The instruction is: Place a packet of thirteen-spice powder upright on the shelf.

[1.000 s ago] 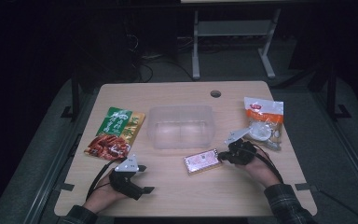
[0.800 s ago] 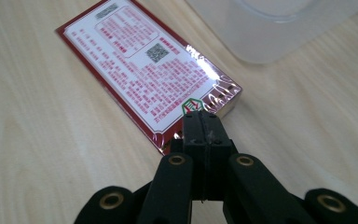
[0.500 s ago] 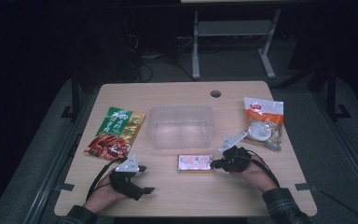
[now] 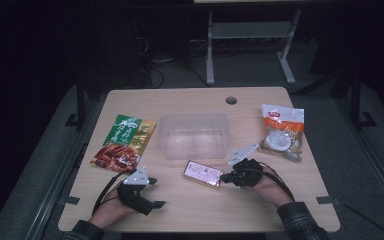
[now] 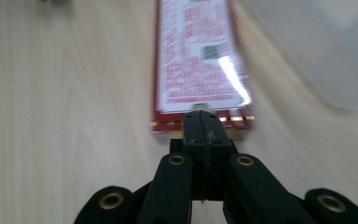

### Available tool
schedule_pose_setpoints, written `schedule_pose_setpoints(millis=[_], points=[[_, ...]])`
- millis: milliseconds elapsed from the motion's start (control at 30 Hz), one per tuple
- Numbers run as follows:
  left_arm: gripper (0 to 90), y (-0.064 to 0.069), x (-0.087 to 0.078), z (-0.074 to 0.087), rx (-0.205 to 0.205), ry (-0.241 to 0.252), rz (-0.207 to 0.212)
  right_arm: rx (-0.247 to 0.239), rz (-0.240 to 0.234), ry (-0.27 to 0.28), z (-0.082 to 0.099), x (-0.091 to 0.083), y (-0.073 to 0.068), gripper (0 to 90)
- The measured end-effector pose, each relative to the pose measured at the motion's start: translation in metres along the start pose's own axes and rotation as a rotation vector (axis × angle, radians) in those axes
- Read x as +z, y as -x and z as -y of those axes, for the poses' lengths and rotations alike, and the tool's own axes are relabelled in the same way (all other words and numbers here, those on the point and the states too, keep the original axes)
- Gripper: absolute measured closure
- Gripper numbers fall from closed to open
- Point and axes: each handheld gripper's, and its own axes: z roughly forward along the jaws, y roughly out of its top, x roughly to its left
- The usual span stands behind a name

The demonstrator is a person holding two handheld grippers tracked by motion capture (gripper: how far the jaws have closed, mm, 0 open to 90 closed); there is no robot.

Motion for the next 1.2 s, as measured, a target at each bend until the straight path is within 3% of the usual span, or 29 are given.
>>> schedule_pose_setpoints(millis=[33,67,100,133,267,400,433,467,500,533,567,633,667,733,833,900,1033,1067,1200], points=[[13.7,0.0,0.0,0.0,0.002,-0.003,0.001,0.02,0.014,0.019,0.0,-0.003,0.003,90.0],[13.7,0.0,0.001,0.0,0.002,-0.003,0.002,0.036,0.059,0.051,0.001,-0.006,0.01,90.0],[13.7,0.0,0.001,0.0,0.002,-0.003,0.002,0.036,0.059,0.051,0.001,-0.006,0.01,90.0],[13.7,0.0,0.001,0.0,0.001,-0.004,0.003,0.05,0.101,0.069,-0.001,-0.006,0.018,90.0],[13.7,0.001,0.003,-0.001,0.006,-0.013,0.006,0.047,0.125,0.091,-0.008,-0.001,0.027,90.0],[13.7,0.002,0.002,0.001,0.012,-0.015,0.006,0.045,0.108,0.101,-0.013,0.006,0.029,90.0],[13.7,0.002,0.001,0.001,0.012,-0.016,0.003,0.052,0.08,0.106,-0.013,0.007,0.027,79.6],[13.7,0.002,0.001,0.001,0.008,-0.011,0.003,0.052,0.08,0.106,-0.013,0.007,0.027,79.6],[13.7,0.002,0.0,0.001,0.007,-0.011,0.002,0.061,0.042,0.121,-0.014,0.007,0.026,70.1],[13.7,0.002,0.0,0.001,0.006,-0.01,0.002,0.061,0.042,0.121,-0.014,0.007,0.026,70.1],[13.7,0.002,0.0,0.002,0.006,-0.011,0.002,0.057,0.026,0.126,-0.016,0.008,0.025,59.6],[13.7,0.002,0.0,0.002,0.008,-0.012,0.002,0.053,-0.002,0.119,-0.018,0.009,0.023,51.4],[13.7,0.002,-0.001,0.002,0.006,-0.011,0.001,0.053,-0.002,0.119,-0.018,0.009,0.023,51.4],[13.7,0.002,-0.001,0.002,0.005,-0.008,-0.002,0.044,-0.02,0.114,-0.02,0.013,0.02,37.3],[13.7,0.002,-0.001,0.002,0.004,-0.008,-0.003,0.027,-0.034,0.081,-0.021,0.019,0.015,29.5],[13.7,0.002,-0.001,0.002,0.005,-0.008,-0.003,0.0,-0.019,0.051,-0.021,0.023,0.012,27.6],[13.7,0.002,-0.002,0.003,0.005,-0.008,-0.002,-0.001,-0.011,0.031,-0.022,0.028,0.007,25.5],[13.7,0.002,-0.002,0.003,0.003,-0.007,-0.002,-0.032,0.0,0.014,-0.021,0.032,0.005,25.0],[13.7,0.002,-0.003,0.003,0.004,-0.004,-0.004,-0.027,-0.012,0.022,-0.022,0.034,0.002,24.8]])
